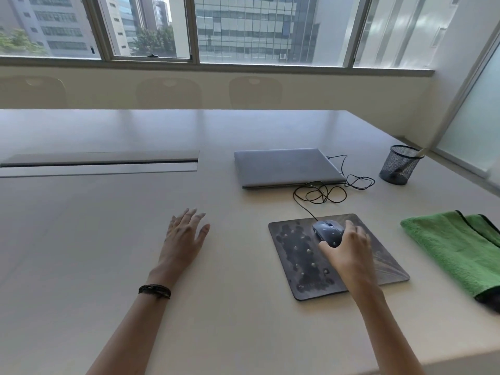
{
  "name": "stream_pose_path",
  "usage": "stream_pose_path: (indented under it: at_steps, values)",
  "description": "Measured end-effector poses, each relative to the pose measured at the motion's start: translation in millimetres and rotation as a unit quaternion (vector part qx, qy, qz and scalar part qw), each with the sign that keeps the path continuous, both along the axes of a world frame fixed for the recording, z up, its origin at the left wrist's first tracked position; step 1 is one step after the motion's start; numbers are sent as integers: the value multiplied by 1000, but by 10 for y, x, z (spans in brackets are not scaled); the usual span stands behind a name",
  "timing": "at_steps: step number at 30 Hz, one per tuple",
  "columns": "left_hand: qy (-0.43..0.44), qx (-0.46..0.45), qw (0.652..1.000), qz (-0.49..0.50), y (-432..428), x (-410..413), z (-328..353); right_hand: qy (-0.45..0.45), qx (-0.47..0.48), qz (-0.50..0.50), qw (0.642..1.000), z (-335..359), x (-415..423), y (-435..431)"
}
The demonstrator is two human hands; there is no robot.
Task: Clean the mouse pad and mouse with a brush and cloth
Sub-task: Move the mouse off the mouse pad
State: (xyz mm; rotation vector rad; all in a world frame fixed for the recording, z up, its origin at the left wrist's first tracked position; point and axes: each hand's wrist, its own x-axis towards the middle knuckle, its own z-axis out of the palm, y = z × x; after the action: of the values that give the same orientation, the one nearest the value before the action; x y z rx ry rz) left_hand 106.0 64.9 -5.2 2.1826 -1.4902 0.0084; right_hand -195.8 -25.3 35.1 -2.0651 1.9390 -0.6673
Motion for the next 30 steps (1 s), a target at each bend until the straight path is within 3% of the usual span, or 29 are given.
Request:
stream_pose_path:
  at_steps: [9,30]
  values:
    - [-6,71,997,14,-6,1,-77,-5,-12,14,1000,98,236,40]
    - [-2,64,998,11,-18,15,-69,-40,-5,131,991,9,1187,488]
